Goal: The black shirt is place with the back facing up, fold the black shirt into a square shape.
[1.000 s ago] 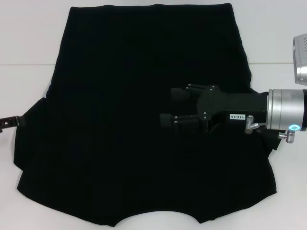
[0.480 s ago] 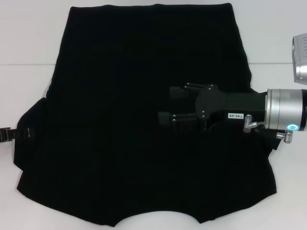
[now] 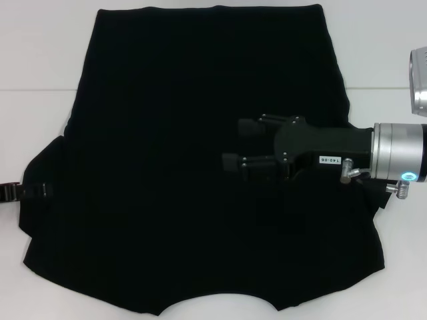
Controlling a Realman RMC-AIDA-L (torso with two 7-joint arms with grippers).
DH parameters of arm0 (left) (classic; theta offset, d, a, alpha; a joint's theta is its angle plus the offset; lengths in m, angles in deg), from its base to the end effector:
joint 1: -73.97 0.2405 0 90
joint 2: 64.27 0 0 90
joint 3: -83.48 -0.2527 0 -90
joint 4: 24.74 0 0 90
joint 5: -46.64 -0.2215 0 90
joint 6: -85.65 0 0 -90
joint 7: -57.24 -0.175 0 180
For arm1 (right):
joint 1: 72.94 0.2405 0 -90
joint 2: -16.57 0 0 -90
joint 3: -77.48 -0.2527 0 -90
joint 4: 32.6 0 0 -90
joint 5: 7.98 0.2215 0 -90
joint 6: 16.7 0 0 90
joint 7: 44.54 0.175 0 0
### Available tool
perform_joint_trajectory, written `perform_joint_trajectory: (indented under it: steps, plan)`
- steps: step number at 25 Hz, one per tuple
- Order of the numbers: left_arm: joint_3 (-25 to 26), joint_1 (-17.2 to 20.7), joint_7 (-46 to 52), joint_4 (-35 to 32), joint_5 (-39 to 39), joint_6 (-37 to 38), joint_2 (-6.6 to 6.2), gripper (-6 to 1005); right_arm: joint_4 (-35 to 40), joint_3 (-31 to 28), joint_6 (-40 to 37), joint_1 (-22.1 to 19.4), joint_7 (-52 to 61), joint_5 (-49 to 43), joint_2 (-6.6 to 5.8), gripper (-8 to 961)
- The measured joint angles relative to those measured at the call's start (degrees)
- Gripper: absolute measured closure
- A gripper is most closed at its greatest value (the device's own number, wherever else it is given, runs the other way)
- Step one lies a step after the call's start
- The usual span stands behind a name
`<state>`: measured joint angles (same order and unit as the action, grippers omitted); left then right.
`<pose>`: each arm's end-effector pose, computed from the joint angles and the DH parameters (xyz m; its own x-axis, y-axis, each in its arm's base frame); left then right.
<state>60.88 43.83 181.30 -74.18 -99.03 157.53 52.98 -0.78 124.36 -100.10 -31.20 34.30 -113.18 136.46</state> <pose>-0.3755 0.3716 0.0616 0.3132 0.7999 0.5119 0.9198 -0.1212 -0.3733 0.1694 0.3916 -0.0533 0.7909 -0.2326 -0.5660 -0.3424 -0.9348 -0.0944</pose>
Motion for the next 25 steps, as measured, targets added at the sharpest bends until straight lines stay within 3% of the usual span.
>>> perform_joint_trajectory:
  steps: [10, 18, 25]
  plan:
    - [-1.1, -0.6, 0.4, 0.5, -2.1, -0.3, 0.0, 119, 0.0, -0.1, 0.3, -0.1, 0.0, 0.0, -0.01, 37]
    - [-0.9, -0.5, 0.4, 0.5, -2.1, -0.6, -0.07, 333, 0.0, -0.1, 0.1, -0.1, 0.0, 0.1, -0.01, 36]
    - [-0.9, -0.6, 0.2, 0.6, -1.8, -1.7, -0.09, 650, 0.0, -0.1, 0.2, -0.1, 0.0, 0.1, -0.01, 37]
